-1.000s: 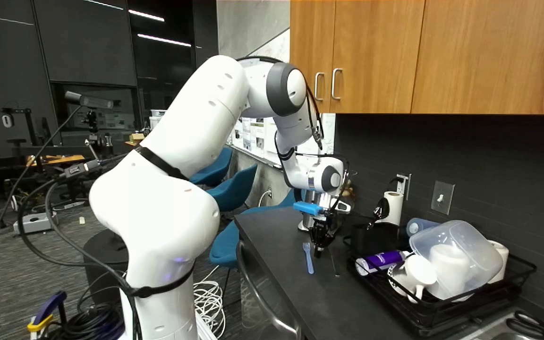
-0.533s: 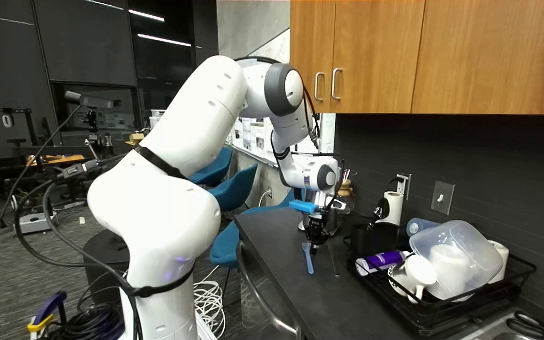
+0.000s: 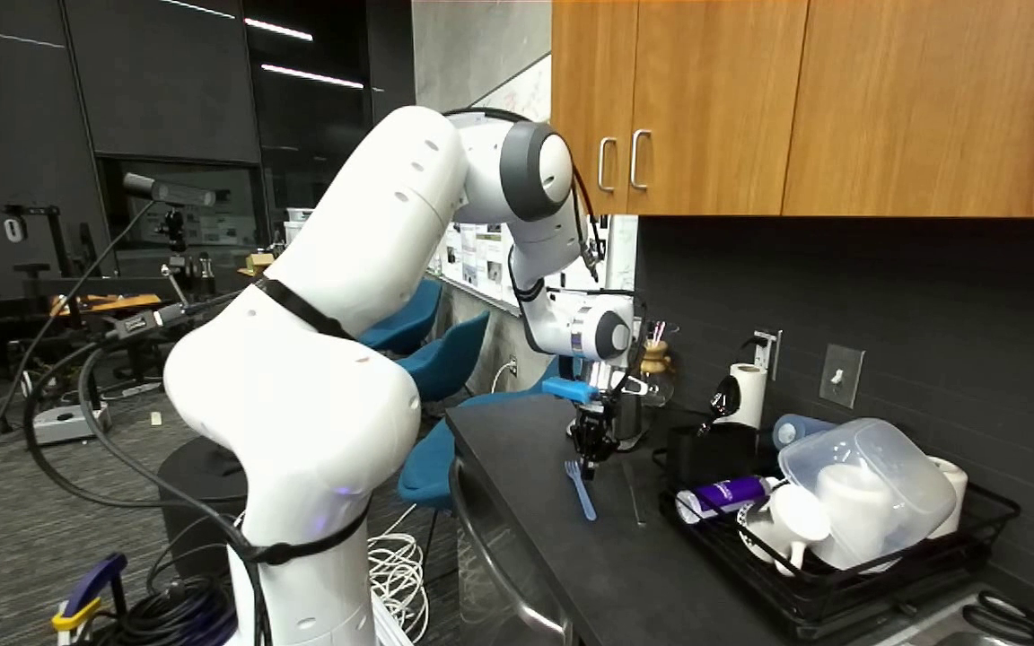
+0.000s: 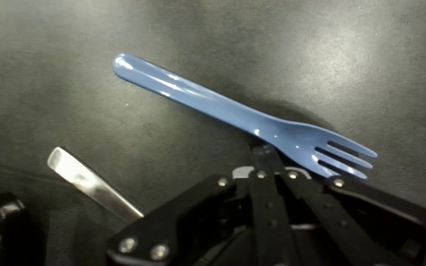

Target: Push the blue fork off the counter

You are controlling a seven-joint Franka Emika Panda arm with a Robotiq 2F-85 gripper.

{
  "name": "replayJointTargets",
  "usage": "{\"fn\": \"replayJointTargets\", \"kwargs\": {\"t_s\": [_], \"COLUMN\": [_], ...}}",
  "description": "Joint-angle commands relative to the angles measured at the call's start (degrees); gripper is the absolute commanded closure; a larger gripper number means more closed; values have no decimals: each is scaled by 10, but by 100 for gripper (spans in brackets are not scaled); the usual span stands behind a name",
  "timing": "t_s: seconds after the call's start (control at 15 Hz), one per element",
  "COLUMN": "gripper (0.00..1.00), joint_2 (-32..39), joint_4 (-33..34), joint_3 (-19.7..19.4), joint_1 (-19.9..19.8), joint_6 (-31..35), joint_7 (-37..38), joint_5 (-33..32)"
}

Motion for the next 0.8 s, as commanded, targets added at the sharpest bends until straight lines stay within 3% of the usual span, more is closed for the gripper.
{"fn": "replayJointTargets", "kwargs": {"t_s": [0.0,0.73], "gripper": [100,100], "joint_2": [-5,-1], "joint_4": [-3,-27], "joint_3": [3,20], "joint_1": [1,4], "joint_6": [-7,-2], "joint_7": [1,-3], "joint_5": [-1,10]}}
